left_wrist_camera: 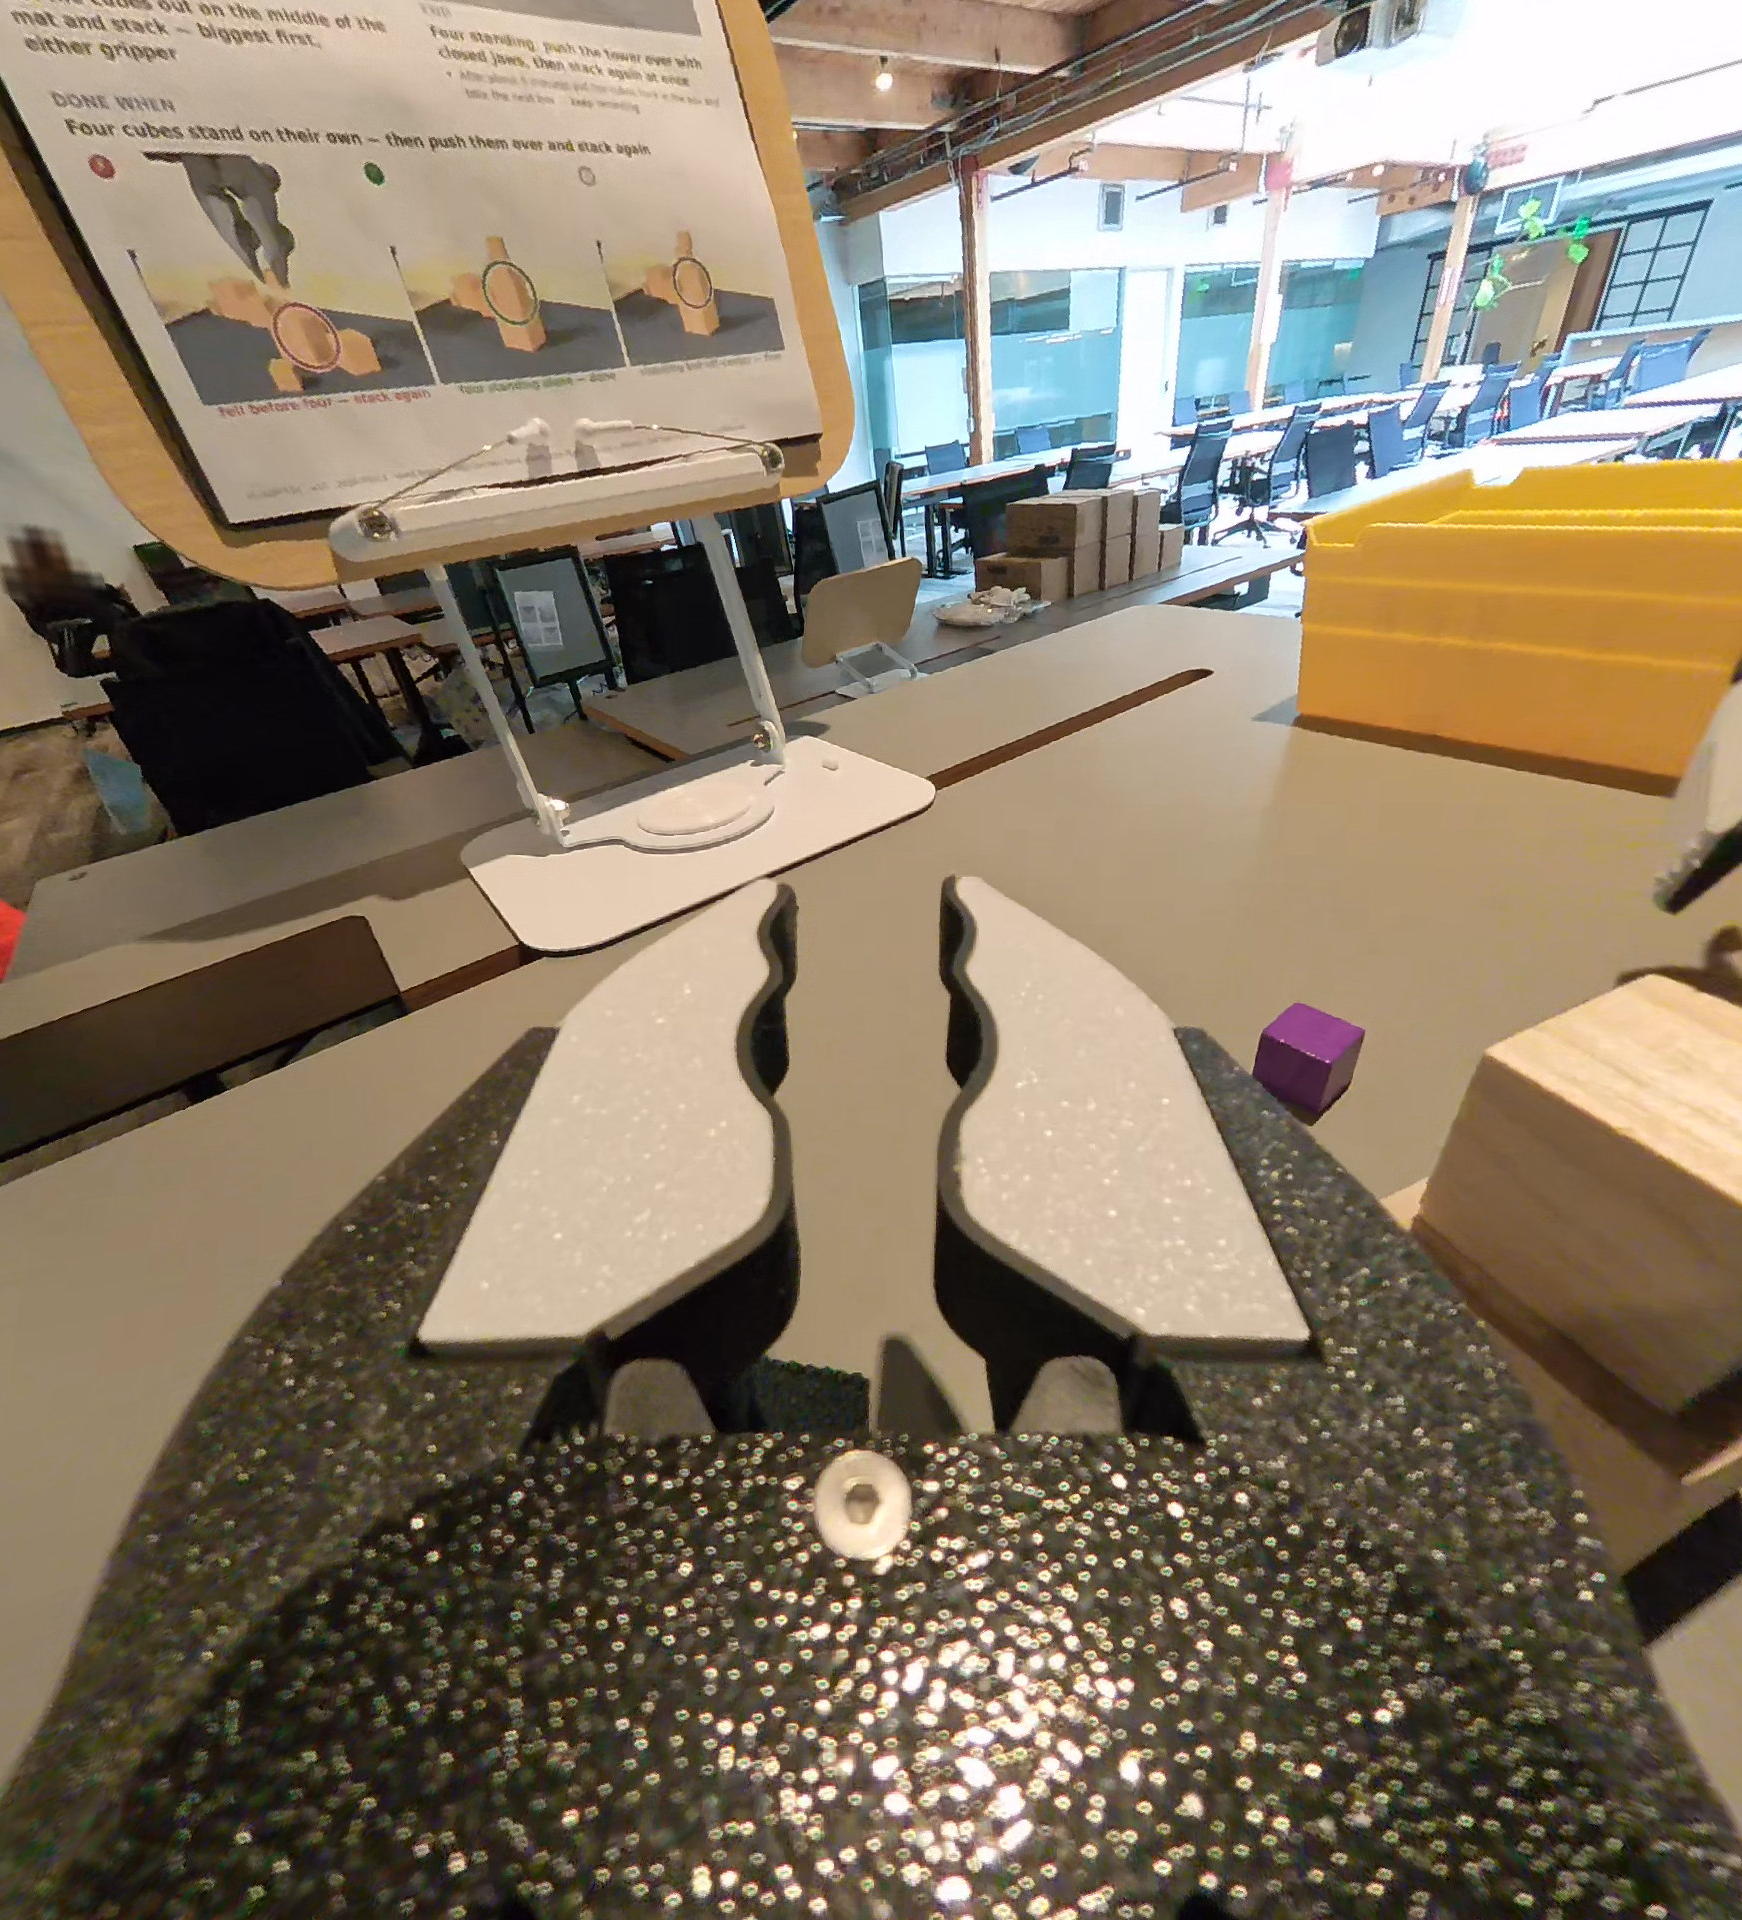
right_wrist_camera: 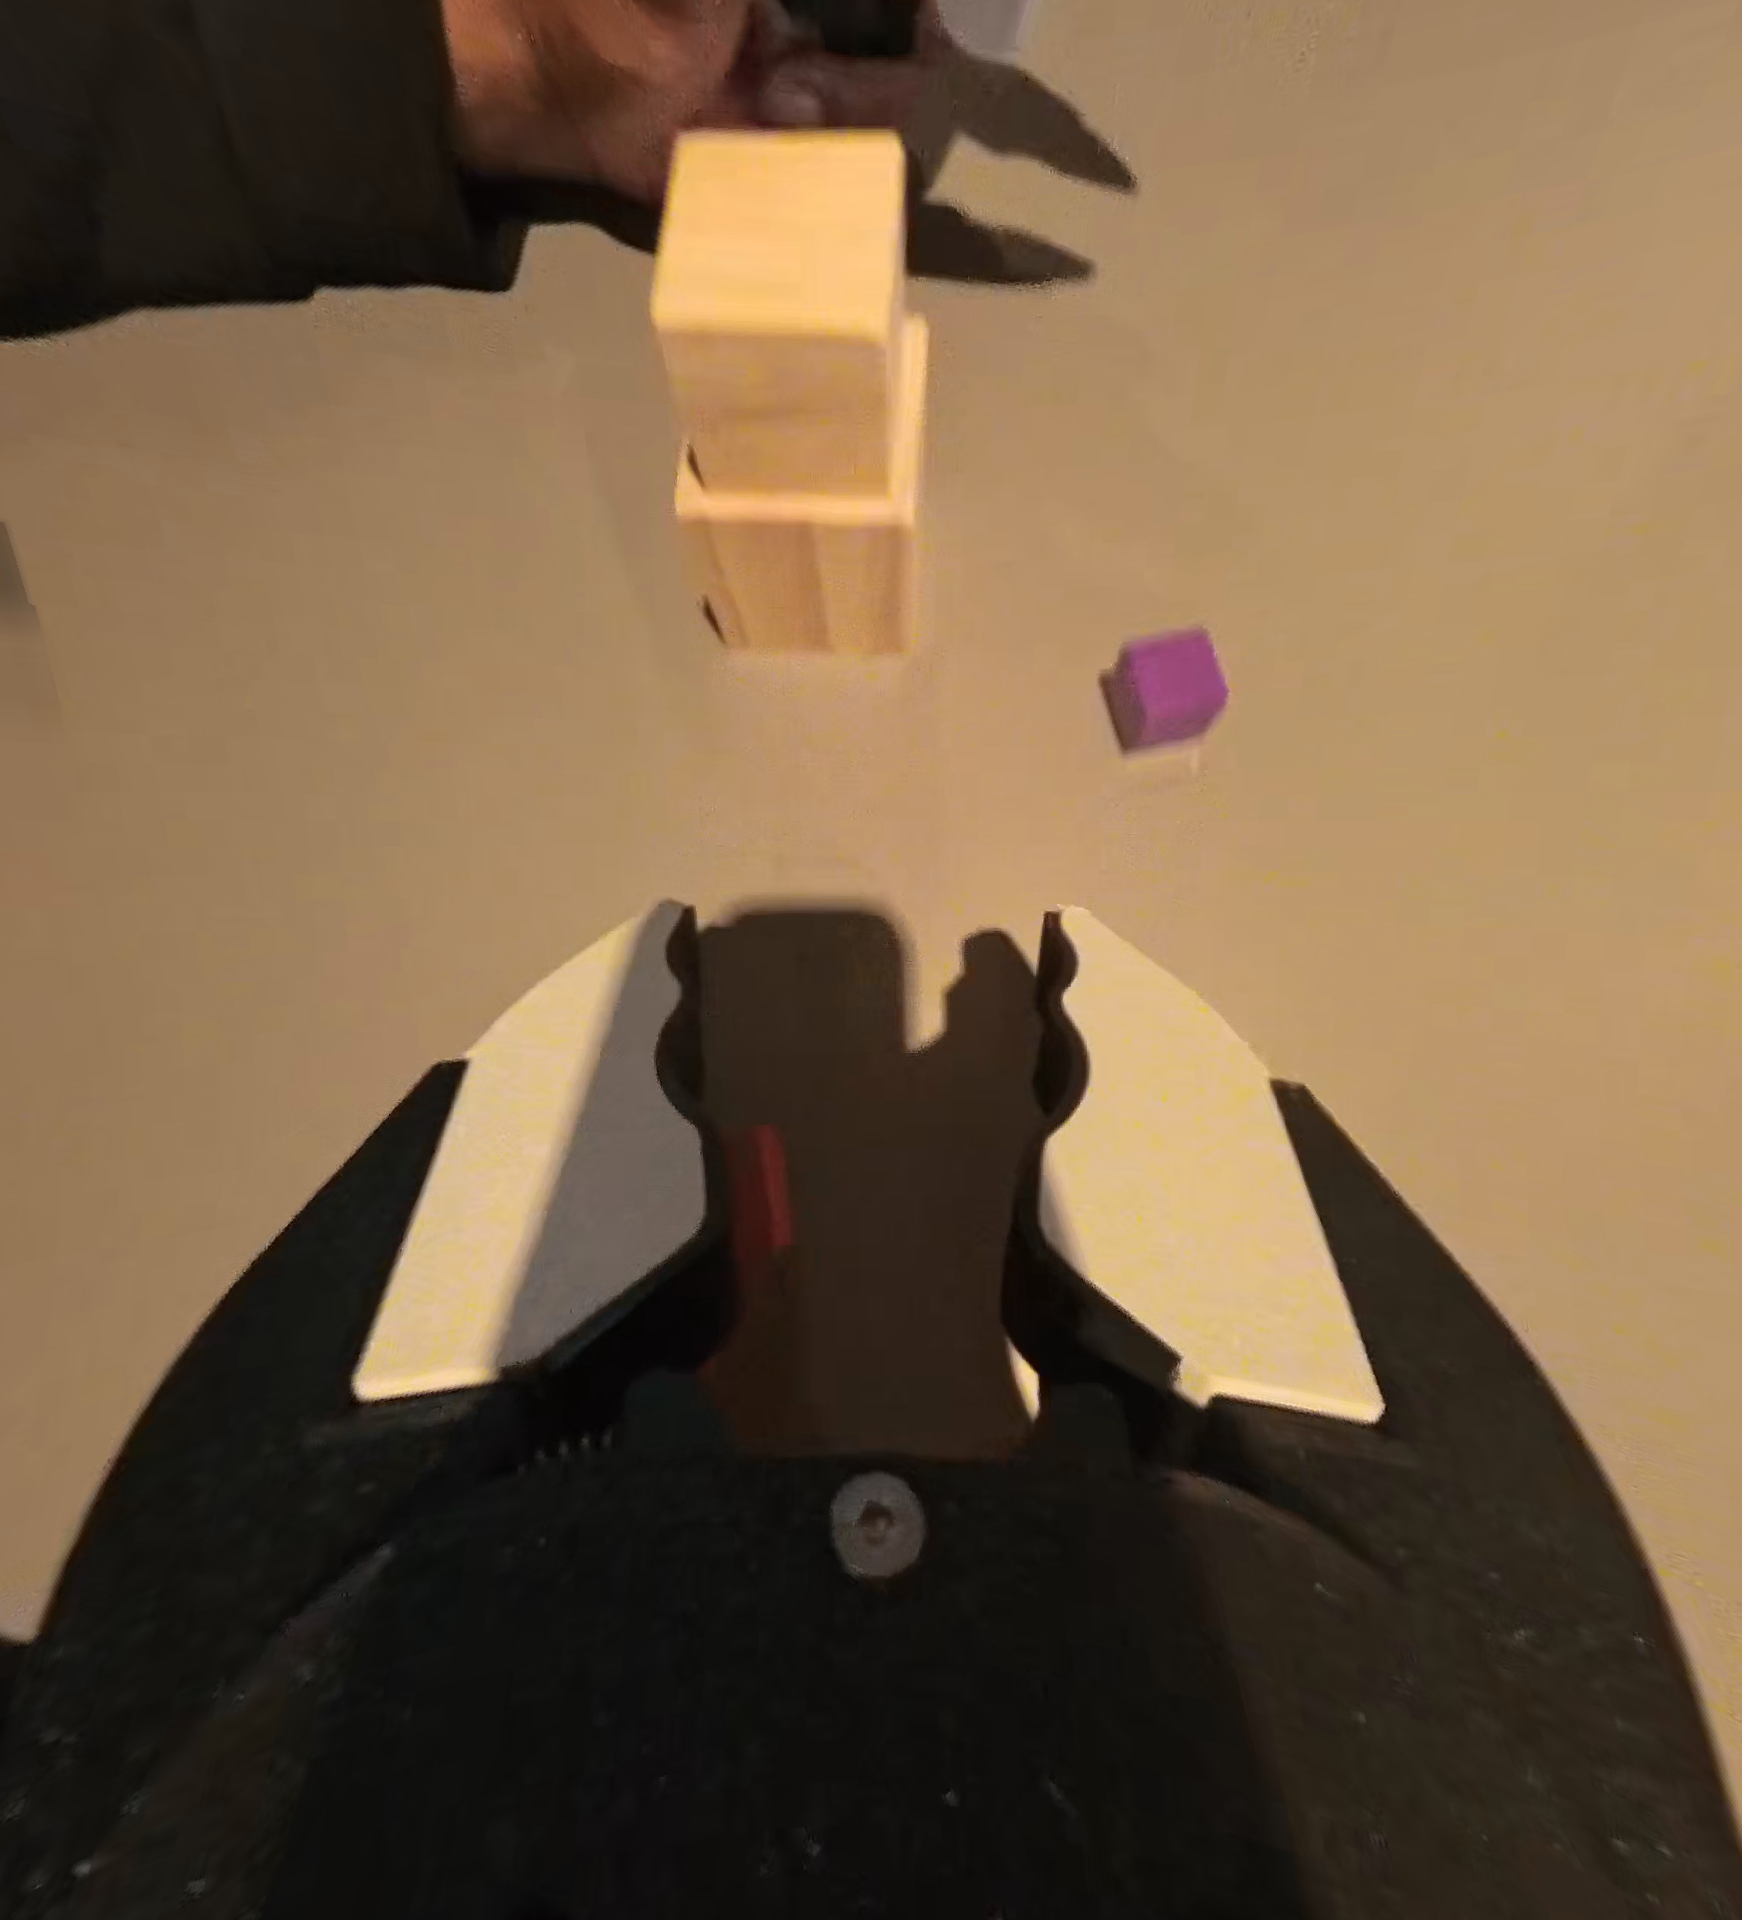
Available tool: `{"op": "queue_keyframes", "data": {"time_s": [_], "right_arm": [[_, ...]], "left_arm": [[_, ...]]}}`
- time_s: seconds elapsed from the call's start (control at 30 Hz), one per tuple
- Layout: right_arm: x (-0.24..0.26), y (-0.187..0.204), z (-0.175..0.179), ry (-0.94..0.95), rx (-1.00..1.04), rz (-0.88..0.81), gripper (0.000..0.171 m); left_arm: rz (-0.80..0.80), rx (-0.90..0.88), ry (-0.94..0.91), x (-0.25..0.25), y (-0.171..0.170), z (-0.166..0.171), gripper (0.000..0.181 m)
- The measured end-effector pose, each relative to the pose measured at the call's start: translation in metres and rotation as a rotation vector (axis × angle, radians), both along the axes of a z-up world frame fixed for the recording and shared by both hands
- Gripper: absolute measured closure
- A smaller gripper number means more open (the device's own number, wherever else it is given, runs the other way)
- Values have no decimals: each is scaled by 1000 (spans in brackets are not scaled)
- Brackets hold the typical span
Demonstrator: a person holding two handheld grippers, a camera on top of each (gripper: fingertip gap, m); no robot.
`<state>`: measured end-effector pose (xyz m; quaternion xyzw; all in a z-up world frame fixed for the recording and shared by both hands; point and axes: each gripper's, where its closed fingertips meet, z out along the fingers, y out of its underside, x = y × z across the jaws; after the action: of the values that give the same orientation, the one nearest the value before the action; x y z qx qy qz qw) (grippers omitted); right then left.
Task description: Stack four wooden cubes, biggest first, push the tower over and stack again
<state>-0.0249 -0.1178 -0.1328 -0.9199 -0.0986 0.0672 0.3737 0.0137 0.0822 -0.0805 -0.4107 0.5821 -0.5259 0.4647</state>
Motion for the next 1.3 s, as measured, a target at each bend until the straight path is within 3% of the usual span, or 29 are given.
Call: {"op": "queue_keyframes", "data": {"time_s": [0.1, 0.27, 0.5, 0.63, 0.8, 1.07, 1.3], "right_arm": [[-3, -32, -9, 100, 123, -72, 109], [-13, -63, -15, 91, 256, -137, 119], [-16, -54, -30, -6, 172, -112, 122], [-17, -49, -36, -47, 131, -103, 136], [-16, -18, -16, -56, 173, -138, 143], [-28, 69, 84, -34, 247, -191, 144], [-39, 109, 73, -108, 76, -151, 144]], "left_arm": [[0, -3, 0, 0, 0, 0, 156], [-2, 29, 15, 2, -3, -3, 156], [0, 34, 24, 3, -3, -4, 157], [3, 36, 28, 3, -3, -5, 157], [6, 42, 17, 2, -3, -4, 157], [12, 45, -5, 0, -3, -1, 158], [10, 25, 0, 1, -1, -1, 158]]}}
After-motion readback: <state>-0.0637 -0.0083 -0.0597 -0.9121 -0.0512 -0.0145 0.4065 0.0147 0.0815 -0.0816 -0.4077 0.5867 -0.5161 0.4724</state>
